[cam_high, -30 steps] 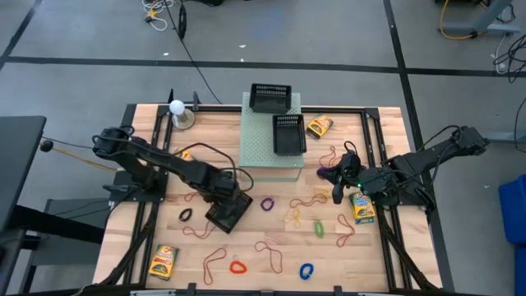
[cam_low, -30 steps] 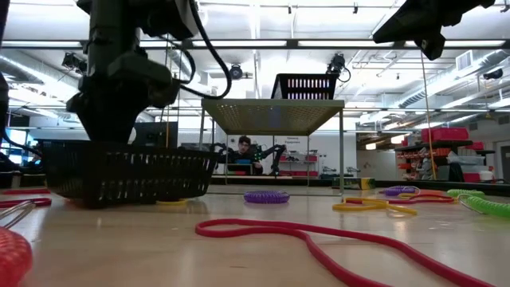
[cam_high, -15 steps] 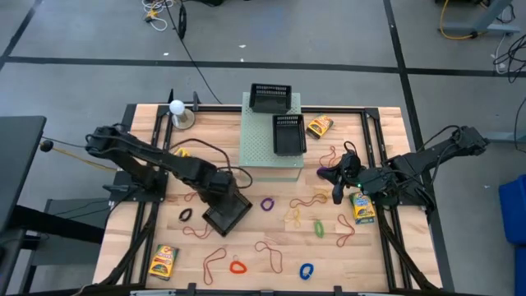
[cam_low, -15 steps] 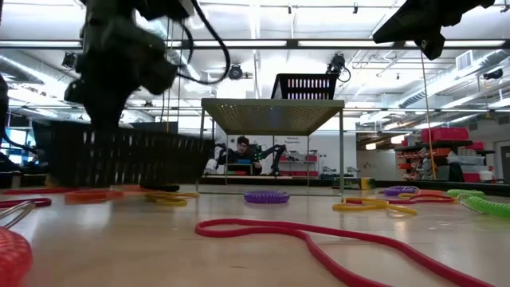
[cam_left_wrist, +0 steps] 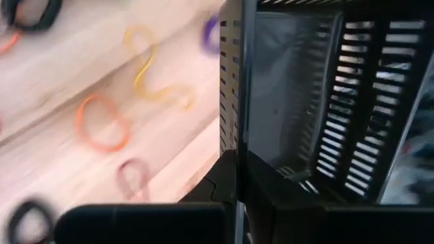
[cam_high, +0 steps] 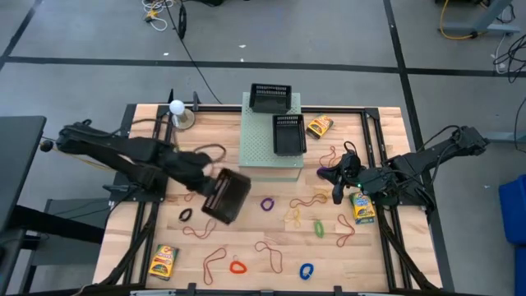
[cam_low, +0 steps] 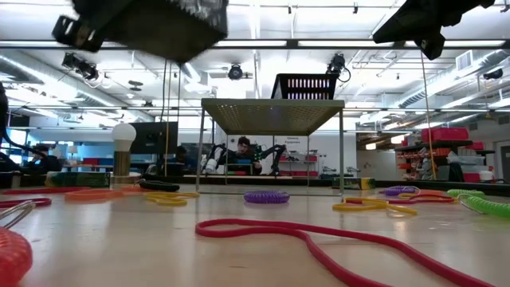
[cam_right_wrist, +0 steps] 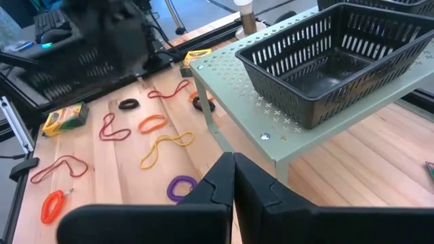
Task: Pick & Place Office Desk Supplies
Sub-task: Put the black bin on the shelf
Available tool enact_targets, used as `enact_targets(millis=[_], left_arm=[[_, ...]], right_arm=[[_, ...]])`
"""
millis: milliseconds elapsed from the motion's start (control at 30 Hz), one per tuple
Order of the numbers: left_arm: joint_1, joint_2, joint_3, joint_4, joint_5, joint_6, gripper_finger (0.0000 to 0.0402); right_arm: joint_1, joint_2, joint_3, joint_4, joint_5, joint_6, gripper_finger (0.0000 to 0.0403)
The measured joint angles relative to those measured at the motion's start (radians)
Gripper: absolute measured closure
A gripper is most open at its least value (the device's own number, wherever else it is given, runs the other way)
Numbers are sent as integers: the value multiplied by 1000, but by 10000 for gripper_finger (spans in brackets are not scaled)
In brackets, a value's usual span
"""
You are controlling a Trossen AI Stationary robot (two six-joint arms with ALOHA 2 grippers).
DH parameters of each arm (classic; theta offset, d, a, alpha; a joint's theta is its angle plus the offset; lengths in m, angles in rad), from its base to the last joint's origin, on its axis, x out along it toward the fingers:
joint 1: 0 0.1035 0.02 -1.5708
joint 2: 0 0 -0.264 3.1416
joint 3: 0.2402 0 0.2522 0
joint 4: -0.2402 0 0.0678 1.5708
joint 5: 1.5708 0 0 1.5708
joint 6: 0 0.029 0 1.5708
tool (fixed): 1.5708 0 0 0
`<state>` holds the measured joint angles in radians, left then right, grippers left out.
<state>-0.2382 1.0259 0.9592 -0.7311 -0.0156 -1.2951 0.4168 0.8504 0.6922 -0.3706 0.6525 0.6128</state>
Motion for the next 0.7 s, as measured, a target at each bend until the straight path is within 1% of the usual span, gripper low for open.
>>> enact_targets(millis=[100,167,267,433,567,700], left_arm=[[13,-52,0,64,-114,-51,388],[35,-63,1,97,-173,-78,388],[85,-61,1,114,-211,-93,388],[200,-44,1,121,-211,-89,388],[296,-43,1,126,-175,-76,388],[360,-32,23,95,-166,-39,388]], right_arm=[[0,0,0,0,0,1,396],[0,0,0,0,0,2,396],[0,0,0,1,0,3,396],[0,0,0,1,0,3,396],[0,0,0,1,0,3,396],[0,0,0,0,0,3,396]])
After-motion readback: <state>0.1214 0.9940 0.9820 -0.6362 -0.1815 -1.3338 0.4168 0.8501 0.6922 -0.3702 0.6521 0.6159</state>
